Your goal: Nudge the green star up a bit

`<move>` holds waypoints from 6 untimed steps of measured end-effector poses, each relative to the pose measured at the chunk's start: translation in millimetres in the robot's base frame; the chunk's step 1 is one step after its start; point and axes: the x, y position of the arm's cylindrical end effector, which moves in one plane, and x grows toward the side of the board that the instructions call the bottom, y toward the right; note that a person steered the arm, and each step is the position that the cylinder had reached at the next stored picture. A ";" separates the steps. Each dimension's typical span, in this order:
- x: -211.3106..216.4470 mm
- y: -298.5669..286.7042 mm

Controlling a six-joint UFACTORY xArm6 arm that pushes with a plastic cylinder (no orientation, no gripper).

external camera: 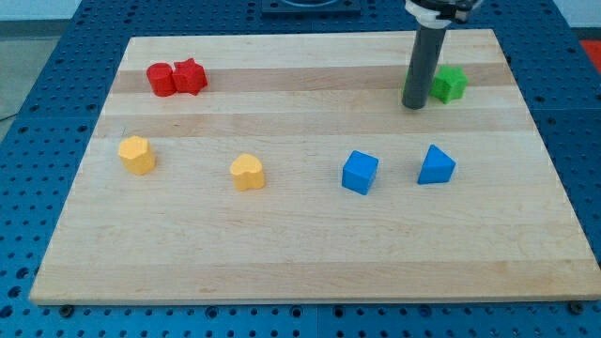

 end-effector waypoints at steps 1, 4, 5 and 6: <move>17.8 12.4; 0.1 -77.3; 2.2 -33.5; 2.9 42.7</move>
